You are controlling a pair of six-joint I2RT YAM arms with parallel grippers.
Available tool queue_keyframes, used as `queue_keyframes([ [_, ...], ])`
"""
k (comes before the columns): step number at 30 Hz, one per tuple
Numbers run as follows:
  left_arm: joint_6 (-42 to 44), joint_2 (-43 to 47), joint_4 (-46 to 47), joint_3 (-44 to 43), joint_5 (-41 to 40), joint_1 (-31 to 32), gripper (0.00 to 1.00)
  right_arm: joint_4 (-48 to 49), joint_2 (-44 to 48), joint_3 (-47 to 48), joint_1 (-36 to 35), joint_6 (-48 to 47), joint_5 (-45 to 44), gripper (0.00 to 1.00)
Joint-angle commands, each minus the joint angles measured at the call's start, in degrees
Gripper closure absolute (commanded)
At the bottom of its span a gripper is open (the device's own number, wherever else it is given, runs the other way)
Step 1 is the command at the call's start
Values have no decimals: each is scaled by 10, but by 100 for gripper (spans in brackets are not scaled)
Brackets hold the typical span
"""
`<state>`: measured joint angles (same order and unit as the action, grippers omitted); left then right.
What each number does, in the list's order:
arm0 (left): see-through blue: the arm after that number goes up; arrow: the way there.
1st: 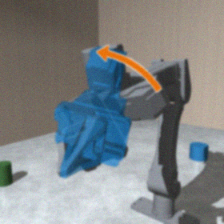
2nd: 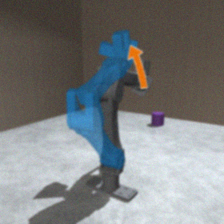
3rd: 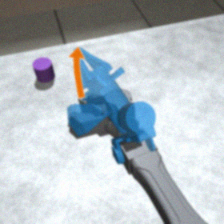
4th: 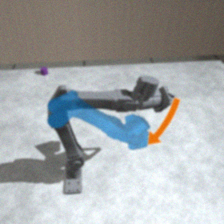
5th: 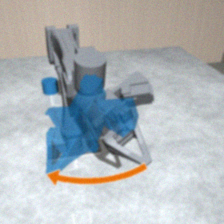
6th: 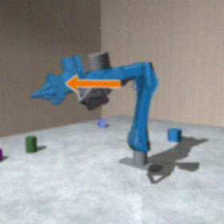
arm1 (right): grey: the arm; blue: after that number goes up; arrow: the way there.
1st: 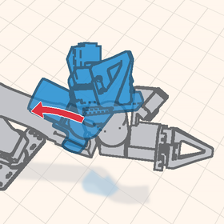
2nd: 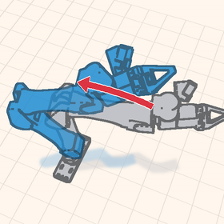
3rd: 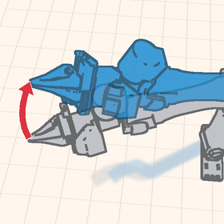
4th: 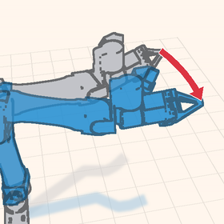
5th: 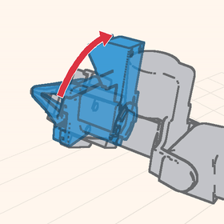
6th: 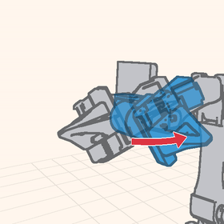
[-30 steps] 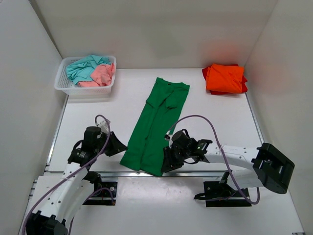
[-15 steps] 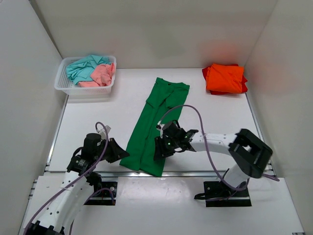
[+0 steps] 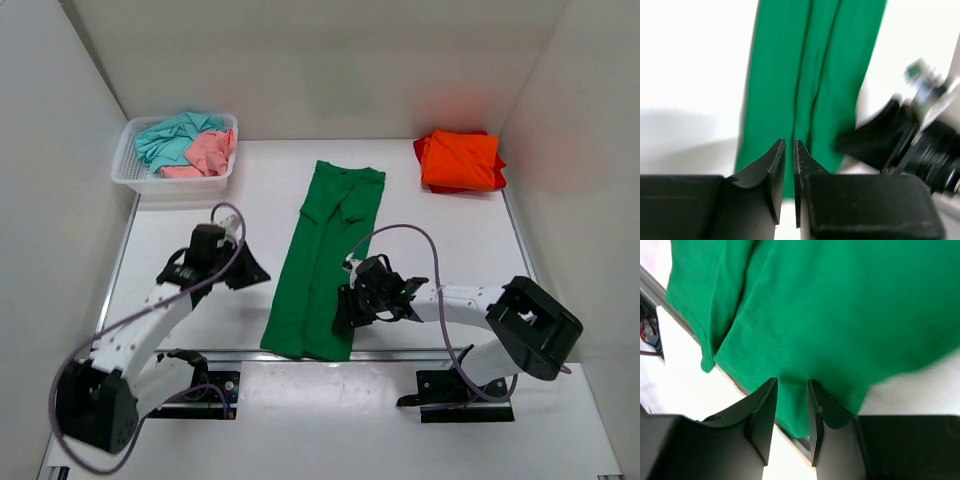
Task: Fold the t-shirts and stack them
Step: Rotate the tshirt 90 degrees
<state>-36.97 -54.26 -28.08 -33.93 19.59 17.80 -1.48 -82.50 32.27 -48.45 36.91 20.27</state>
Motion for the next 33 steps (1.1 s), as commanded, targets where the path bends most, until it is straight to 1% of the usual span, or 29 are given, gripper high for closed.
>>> queue_keyframes([
  [1,33,-116,121,-104,-42,0,76,-80,9,-39,32,-40,-56,71],
  [2,38,-168,136,-152,-50,7,75,-79,11,-41,37,-40,-52,72],
  [3,48,-197,143,-200,-56,12,76,-81,9,-41,46,-50,-47,71],
  [4,51,-260,143,-228,-54,20,75,-85,13,-40,49,-53,-44,71],
  [6,69,-381,145,-343,-59,34,77,-95,9,-28,60,-66,-45,71],
  [7,69,-405,144,-369,-55,36,77,-103,4,-26,60,-68,-40,71],
  [9,65,-507,158,-454,-42,38,77,-115,13,-17,65,-80,-39,71],
  [10,66,-530,156,-473,-44,36,78,-116,19,-15,67,-83,-27,71],
  [11,67,-575,148,-518,-43,41,77,-122,23,-13,77,-83,-25,71],
  [12,77,-621,134,-573,-53,46,77,-127,30,-16,78,-81,-24,71],
  [13,85,-643,110,-629,-59,50,77,-127,39,-13,78,-83,-21,71],
  [14,97,-687,97,-658,-69,50,77,-132,41,-11,82,-82,-27,72],
  [15,105,-731,62,-717,-74,56,75,-134,49,-9,84,-80,-25,72],
  [16,110,-754,28,-777,-76,60,75,-137,54,-6,84,-81,-18,71],
  [17,115,-799,10,-802,-82,61,75,-145,55,-1,85,-82,-18,72],
  [18,117,-837,-17,-853,-88,65,75,-147,61,3,89,-82,-23,72],
  [19,117,-853,-43,-898,-94,67,76,-150,63,8,90,-84,-20,72],
  [20,117,-885,-55,-919,-107,65,77,-151,64,9,95,-85,-23,71],
  [21,111,-920,-81,-964,-115,67,76,-154,66,11,101,-87,-18,71],
  [22,107,-937,-105,-1015,-113,63,76,-154,61,15,107,-88,-14,71],
  [23,103,-975,-119,-1038,-117,60,76,-154,61,15,117,-90,-10,70],
  [25,81,-1039,-155,-1133,-109,49,76,-143,50,16,135,-98,1,71],
  [26,78,-1052,-157,-1160,-105,41,77,-142,46,18,142,-99,2,71],
  [27,62,-1068,-155,-1166,-98,32,77,-141,44,18,149,-104,9,71],
  [30,31,-1069,-124,-1138,-76,9,81,-138,19,36,157,-117,16,70],
  [31,26,-1067,-108,-1120,-71,2,81,-133,7,44,156,-121,26,69],
  [33,23,-1066,-92,-1112,-74,-7,81,-126,-13,55,158,-132,32,69],
])
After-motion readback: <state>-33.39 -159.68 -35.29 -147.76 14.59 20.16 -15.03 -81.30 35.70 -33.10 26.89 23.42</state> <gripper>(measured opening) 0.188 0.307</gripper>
